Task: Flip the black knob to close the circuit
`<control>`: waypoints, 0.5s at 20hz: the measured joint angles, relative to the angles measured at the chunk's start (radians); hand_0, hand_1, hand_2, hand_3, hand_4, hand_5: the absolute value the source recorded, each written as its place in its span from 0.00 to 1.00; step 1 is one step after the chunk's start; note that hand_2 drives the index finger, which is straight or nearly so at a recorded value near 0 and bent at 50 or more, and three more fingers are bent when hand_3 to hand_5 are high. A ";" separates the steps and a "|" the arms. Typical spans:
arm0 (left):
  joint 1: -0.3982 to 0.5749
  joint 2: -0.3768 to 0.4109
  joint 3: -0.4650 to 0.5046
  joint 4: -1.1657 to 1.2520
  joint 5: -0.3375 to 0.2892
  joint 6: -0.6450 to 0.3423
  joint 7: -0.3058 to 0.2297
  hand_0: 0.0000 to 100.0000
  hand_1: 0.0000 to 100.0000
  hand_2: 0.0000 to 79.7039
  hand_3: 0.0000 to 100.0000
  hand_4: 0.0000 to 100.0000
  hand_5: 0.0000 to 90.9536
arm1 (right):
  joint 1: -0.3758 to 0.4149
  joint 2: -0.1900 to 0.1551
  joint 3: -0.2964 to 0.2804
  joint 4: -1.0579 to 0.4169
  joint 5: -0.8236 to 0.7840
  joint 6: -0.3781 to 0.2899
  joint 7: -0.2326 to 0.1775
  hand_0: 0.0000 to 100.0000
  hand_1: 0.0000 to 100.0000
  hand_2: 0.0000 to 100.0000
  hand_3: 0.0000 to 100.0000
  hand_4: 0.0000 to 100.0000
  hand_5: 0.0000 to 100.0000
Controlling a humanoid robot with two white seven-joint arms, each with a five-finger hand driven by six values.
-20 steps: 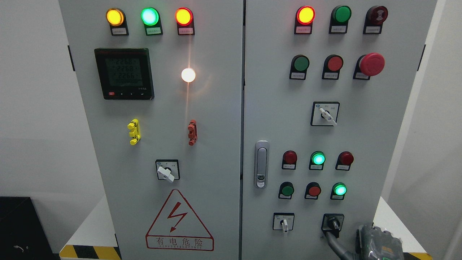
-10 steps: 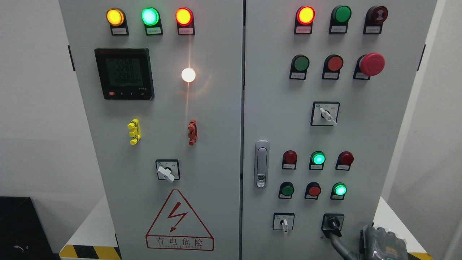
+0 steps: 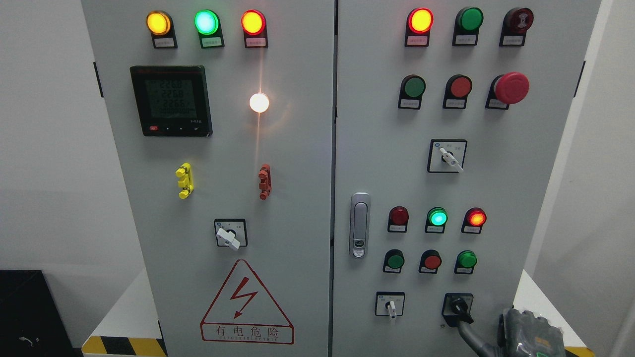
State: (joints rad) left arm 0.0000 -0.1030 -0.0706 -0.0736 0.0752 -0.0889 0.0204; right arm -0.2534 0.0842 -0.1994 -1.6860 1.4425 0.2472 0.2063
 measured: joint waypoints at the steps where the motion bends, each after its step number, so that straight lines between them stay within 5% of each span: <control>1: 0.000 0.000 0.000 0.000 0.000 0.000 0.000 0.12 0.56 0.00 0.00 0.00 0.00 | -0.001 0.000 -0.002 0.000 0.000 0.000 0.000 0.00 0.02 0.92 1.00 0.96 0.98; 10: 0.000 0.000 0.000 0.000 0.000 0.000 0.000 0.12 0.56 0.00 0.00 0.00 0.00 | -0.004 0.000 -0.010 -0.001 -0.002 -0.001 0.001 0.00 0.01 0.92 1.00 0.96 0.98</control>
State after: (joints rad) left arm 0.0000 -0.1030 -0.0706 -0.0737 0.0752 -0.0889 0.0203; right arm -0.2572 0.0846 -0.2095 -1.6871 1.4407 0.2463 0.2075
